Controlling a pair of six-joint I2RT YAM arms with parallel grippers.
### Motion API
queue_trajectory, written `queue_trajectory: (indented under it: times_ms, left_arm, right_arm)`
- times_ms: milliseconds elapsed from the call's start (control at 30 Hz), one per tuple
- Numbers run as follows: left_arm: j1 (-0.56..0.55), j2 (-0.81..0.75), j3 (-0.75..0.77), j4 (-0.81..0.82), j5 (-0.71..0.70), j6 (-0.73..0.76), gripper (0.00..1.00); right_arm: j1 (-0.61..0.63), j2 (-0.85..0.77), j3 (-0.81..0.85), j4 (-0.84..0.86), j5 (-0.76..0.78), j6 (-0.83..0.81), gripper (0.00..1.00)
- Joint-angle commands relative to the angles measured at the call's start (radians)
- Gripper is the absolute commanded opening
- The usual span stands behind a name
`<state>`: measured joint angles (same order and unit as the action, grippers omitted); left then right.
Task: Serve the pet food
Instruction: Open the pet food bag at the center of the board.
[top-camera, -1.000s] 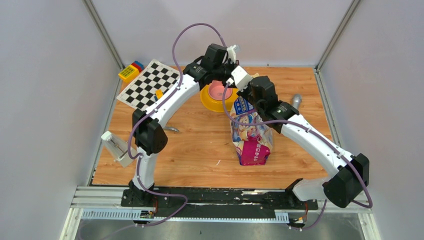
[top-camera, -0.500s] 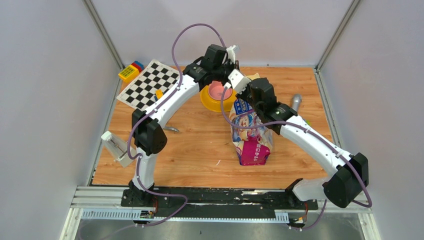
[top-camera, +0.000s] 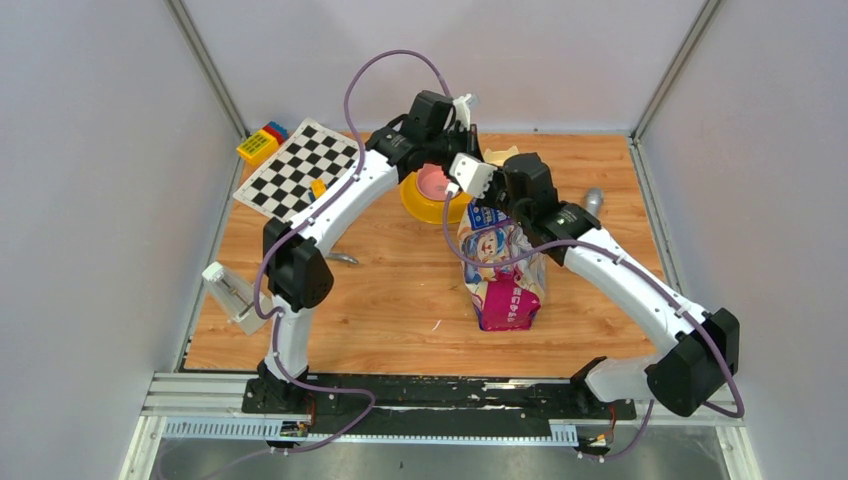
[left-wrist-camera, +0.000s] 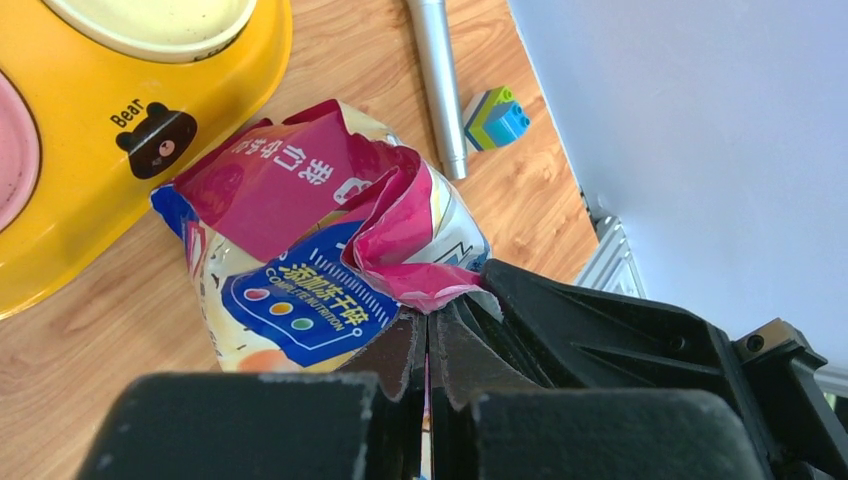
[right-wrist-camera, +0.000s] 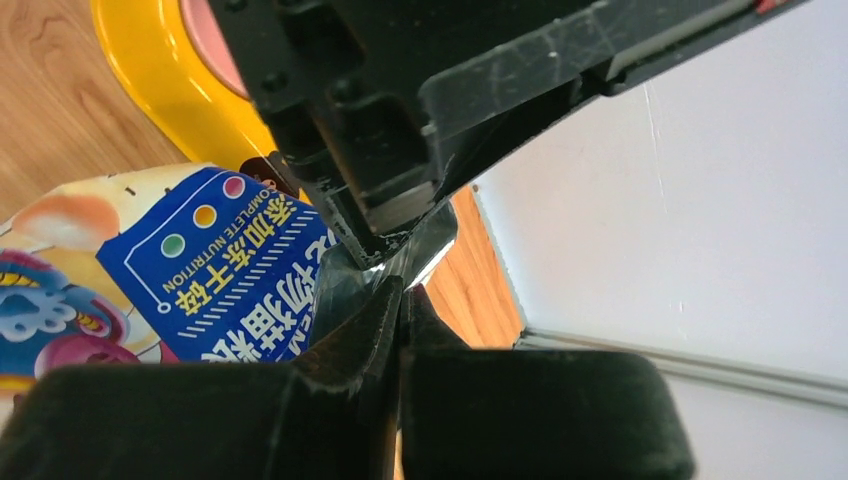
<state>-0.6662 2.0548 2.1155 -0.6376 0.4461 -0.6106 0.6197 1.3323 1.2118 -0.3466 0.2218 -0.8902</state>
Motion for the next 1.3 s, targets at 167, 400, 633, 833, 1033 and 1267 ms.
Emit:
queue_trajectory:
  times_ms: [167,400,633,833,1033,1267]
  left_arm:
    - [-0.027,-0.065,-0.056,-0.073,0.087,0.029,0.00]
    - [-0.027,-0.097,-0.070,-0.056,0.122,0.020,0.00]
    - [-0.027,-0.121,-0.108,-0.043,0.144,0.013,0.00]
    - [-0.027,-0.115,-0.107,-0.031,0.147,0.009,0.00]
    - [-0.017,-0.088,-0.035,-0.030,0.120,0.014,0.00]
    - [-0.001,-0.068,0.022,-0.004,0.134,-0.017,0.00]
  right_arm:
    - [-0.060,-0.008,0.096,-0.123,-0.111,-0.159,0.00]
    - [-0.063,0.007,0.075,-0.101,-0.032,-0.297,0.00]
    - [-0.059,0.022,0.033,0.048,0.082,-0.439,0.00]
    - [-0.031,0.034,0.109,-0.091,0.030,-0.326,0.00]
    - [-0.023,-0.008,0.175,-0.266,-0.187,-0.038,0.00]
    - [-0.024,-0.055,0.086,-0.263,-0.248,0.102,0.00]
